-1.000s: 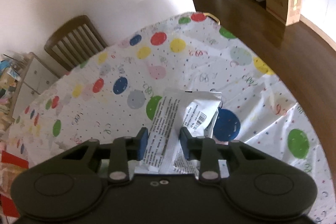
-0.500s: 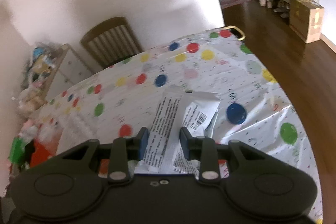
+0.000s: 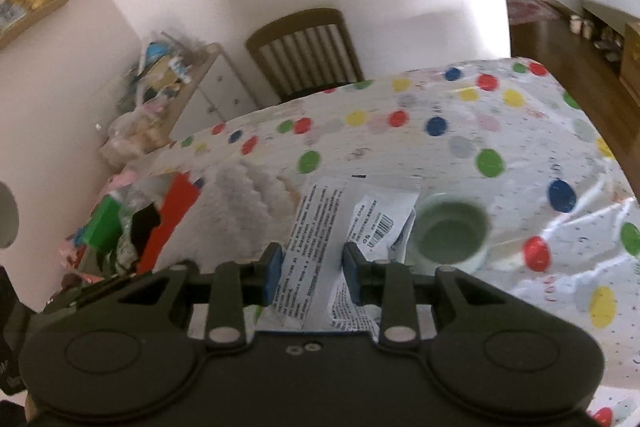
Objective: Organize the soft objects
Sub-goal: 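Lift and carry the fluffy cloth with the left tool while the right tool carries the packet to the box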
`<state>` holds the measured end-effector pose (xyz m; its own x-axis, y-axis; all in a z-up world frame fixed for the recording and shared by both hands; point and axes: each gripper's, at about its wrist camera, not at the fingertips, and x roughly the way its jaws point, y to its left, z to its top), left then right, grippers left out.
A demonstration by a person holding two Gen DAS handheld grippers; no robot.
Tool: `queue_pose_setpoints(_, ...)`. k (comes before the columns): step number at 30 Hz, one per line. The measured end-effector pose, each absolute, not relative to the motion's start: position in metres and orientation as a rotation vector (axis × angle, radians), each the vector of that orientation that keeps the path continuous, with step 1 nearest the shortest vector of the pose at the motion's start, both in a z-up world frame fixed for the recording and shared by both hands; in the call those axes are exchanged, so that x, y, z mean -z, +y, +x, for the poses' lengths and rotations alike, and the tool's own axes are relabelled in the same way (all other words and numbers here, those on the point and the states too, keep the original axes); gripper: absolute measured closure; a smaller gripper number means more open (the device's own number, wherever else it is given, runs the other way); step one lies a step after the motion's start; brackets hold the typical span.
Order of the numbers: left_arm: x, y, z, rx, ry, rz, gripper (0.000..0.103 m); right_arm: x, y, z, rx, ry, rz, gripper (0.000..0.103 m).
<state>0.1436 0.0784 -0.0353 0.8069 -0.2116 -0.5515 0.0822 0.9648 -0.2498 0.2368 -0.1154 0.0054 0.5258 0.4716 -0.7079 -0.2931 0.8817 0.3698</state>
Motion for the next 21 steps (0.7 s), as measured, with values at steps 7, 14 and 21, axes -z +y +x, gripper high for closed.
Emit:
queue_pose_setpoints(7,0.031,0.133,0.126,0.149,0.591,-0.257,0.090,-0.011,-0.055,0.218,-0.504,0.895,0.164,0.071)
queue_pose_setpoints(14,0.025,0.192,0.109,0.098,0.570,-0.272,0.090,-0.015,0.007,0.202,-0.546,0.897,0.136,0.071)
queue_pose_setpoints(21,0.018,0.250,0.096,0.035,0.555,-0.257,0.090,-0.019,0.073,0.193,-0.614,0.881,0.102,0.071)
